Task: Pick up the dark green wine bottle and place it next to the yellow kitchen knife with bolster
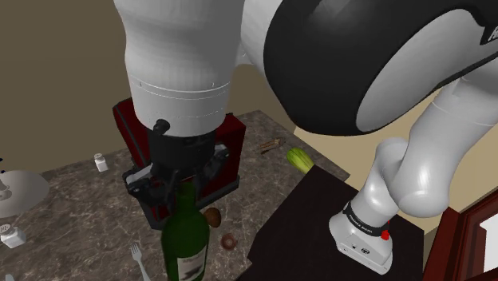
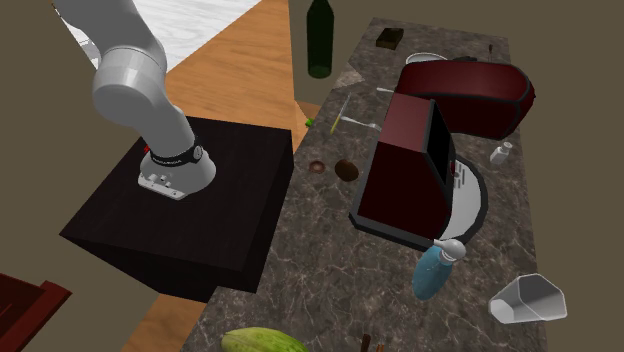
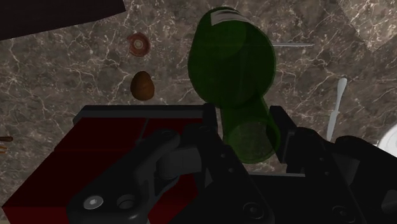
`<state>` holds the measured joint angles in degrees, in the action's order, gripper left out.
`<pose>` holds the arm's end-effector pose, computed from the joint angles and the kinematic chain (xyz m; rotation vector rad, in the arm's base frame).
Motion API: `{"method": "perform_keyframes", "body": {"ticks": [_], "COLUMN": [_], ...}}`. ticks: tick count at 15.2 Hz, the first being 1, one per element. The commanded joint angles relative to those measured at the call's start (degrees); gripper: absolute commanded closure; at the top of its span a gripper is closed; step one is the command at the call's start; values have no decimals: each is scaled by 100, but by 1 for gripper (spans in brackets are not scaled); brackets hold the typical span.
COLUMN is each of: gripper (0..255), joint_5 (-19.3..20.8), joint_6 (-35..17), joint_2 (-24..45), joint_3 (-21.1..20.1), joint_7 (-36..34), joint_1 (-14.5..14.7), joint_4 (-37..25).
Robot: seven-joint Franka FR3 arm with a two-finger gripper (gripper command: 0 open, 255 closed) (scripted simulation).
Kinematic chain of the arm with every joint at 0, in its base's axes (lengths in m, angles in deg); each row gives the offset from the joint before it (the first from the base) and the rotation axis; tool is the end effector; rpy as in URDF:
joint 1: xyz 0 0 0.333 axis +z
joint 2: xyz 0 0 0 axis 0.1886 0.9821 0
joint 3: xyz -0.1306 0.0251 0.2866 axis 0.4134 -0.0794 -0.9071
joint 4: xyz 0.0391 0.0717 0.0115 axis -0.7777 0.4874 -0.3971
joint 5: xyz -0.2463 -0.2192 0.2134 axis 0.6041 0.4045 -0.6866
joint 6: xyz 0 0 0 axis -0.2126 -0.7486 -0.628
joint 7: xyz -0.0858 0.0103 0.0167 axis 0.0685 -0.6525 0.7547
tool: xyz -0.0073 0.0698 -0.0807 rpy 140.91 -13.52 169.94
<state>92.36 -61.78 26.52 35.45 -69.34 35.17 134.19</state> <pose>0.3006 0.4879 0.5382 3.1117 -0.3473 0.1179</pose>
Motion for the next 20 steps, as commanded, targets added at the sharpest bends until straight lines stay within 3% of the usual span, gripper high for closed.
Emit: {"method": "perform_keyframes", "body": {"ticks": [1,20], "gripper": [255,255], "joint_5": [19,299], "joint_6": [-138,-1526], "joint_2": [25,364], "joint_3": [-2,8], "joint_7": [-21,-286], "joint_1": [4,34], "joint_4": [113,1241]}}
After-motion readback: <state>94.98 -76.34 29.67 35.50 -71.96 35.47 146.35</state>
